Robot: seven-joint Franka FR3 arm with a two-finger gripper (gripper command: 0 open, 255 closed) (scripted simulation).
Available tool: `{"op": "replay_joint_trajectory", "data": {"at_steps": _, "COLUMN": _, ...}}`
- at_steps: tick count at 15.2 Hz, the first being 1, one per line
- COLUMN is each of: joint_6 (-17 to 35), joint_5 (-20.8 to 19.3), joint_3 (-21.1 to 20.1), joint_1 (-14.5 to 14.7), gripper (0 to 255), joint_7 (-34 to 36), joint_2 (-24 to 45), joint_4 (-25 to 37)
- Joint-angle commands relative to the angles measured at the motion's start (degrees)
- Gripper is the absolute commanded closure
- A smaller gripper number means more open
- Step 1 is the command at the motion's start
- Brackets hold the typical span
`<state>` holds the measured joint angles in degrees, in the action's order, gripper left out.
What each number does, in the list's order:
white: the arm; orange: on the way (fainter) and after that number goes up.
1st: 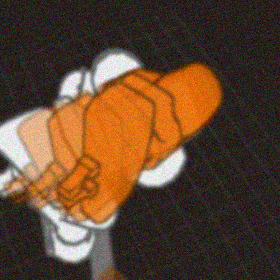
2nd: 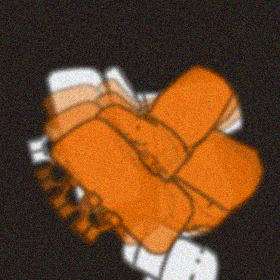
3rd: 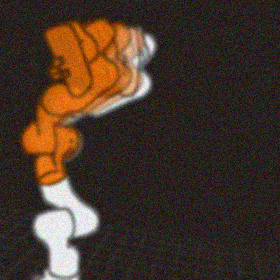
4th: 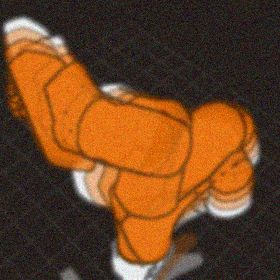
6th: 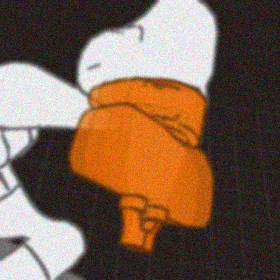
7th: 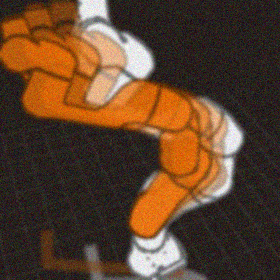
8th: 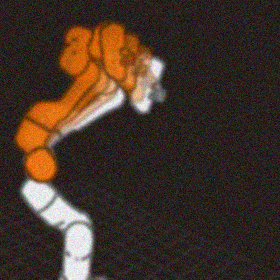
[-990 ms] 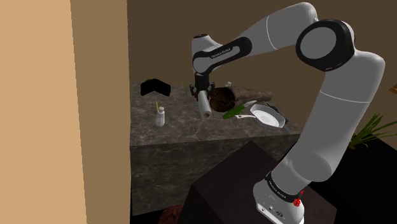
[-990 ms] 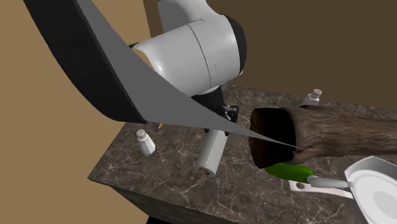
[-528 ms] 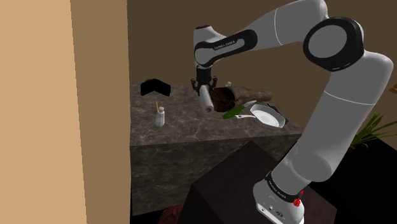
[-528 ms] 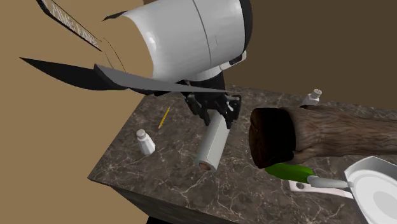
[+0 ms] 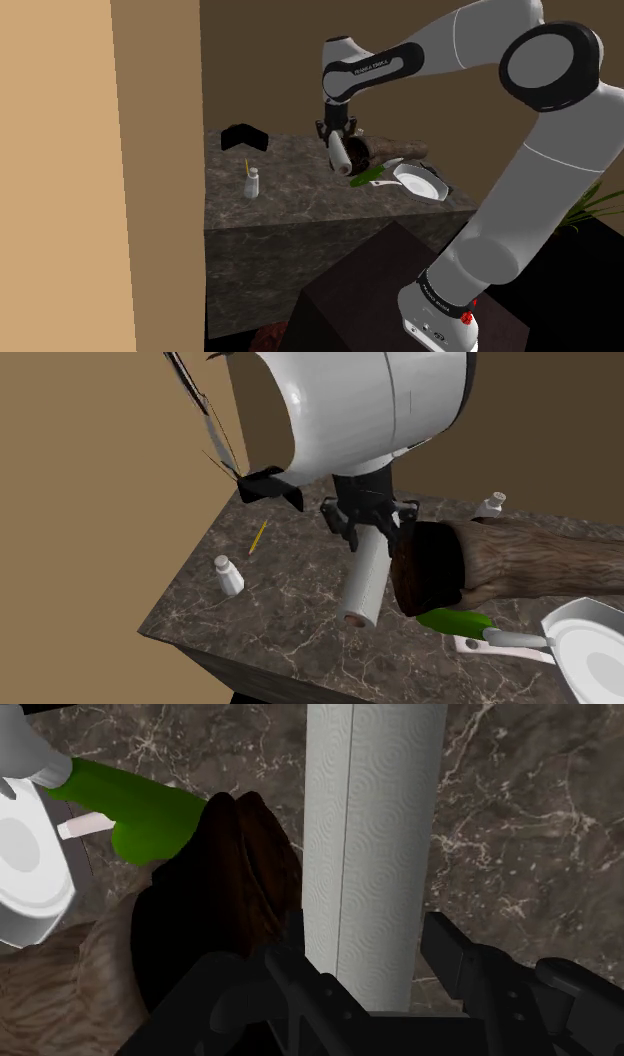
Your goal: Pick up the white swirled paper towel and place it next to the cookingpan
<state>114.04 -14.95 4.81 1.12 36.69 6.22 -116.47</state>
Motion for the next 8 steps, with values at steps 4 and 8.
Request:
{"op": "replay_joint_trajectory", "data": {"at_steps": 4, "joint_6": 3.18, "joint_5": -1.70, "joint_3": 2.98, "joint_1": -3.32, "gripper": 255, "joint_7": -4.91, "joint_2": -5.10, "joint_4": -6.91}}
{"op": "replay_joint_trajectory", "data": {"at_steps": 8, "joint_6": 5.29, "joint_5": -3.27, "joint_3": 5.59, "joint_1": -6.11, "gripper": 255, "joint_7": -9.06, "joint_2": -8.35, "joint_4": -11.04}}
